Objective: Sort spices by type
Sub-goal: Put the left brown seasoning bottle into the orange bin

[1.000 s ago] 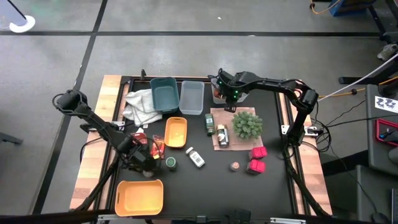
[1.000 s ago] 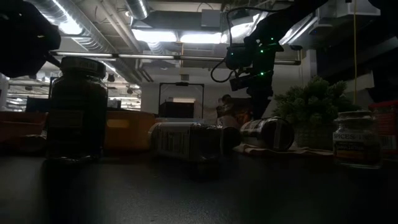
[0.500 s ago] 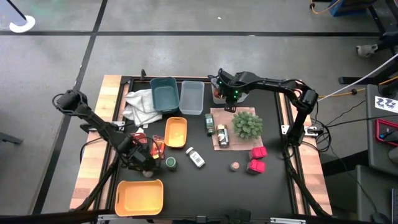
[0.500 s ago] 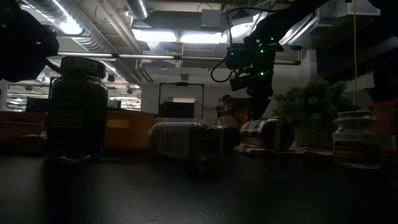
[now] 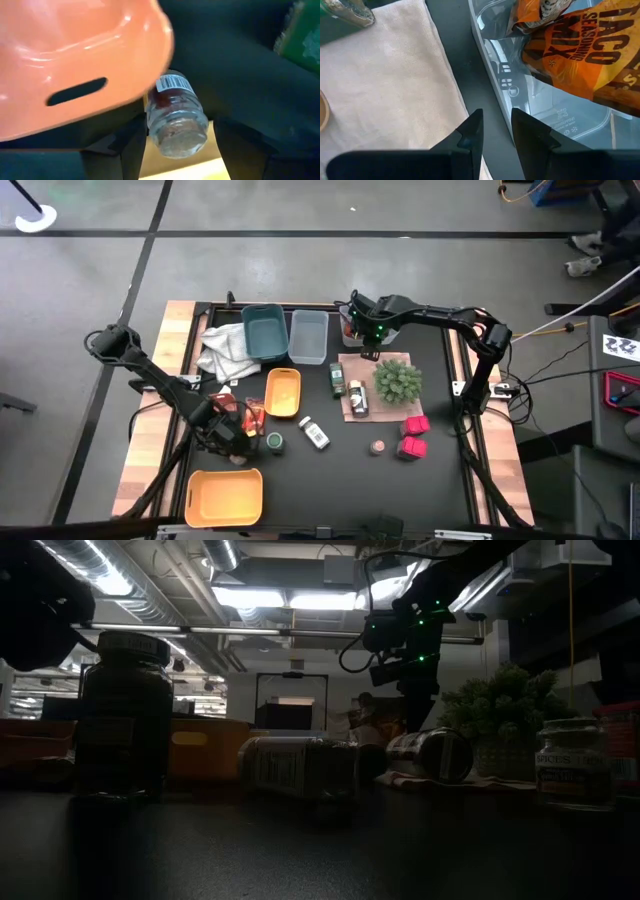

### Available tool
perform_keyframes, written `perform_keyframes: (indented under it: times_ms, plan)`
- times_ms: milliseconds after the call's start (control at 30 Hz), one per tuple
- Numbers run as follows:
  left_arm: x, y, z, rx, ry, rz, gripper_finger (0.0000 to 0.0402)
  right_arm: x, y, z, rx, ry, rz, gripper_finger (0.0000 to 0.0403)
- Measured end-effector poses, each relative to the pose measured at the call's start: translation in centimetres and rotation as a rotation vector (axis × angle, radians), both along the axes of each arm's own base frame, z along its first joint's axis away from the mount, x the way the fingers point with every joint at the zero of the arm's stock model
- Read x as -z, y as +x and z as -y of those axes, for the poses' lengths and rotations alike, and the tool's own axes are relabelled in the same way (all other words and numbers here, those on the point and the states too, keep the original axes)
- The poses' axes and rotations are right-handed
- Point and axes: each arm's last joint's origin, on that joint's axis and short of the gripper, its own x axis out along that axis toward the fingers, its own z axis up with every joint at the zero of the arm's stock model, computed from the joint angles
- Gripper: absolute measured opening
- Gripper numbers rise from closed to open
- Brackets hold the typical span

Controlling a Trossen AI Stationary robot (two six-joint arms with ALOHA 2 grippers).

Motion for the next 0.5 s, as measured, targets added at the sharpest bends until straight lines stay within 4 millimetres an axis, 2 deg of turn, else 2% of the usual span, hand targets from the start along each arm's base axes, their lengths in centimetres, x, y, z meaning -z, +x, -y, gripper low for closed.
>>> perform_keyframes:
  times_ms: [333,500]
  plan:
    - [-0.02,0.04,0.09,0.033,0.004,0.017,0.0208,0.00,0.00,0.00,0.000,0.000,0.000,0.0101]
    - [0.61,0.29,0.27,0.068,0.025,0.009,0.0208,0.00,-0.01,0.00,0.000,0.000,-0.001,0.0101]
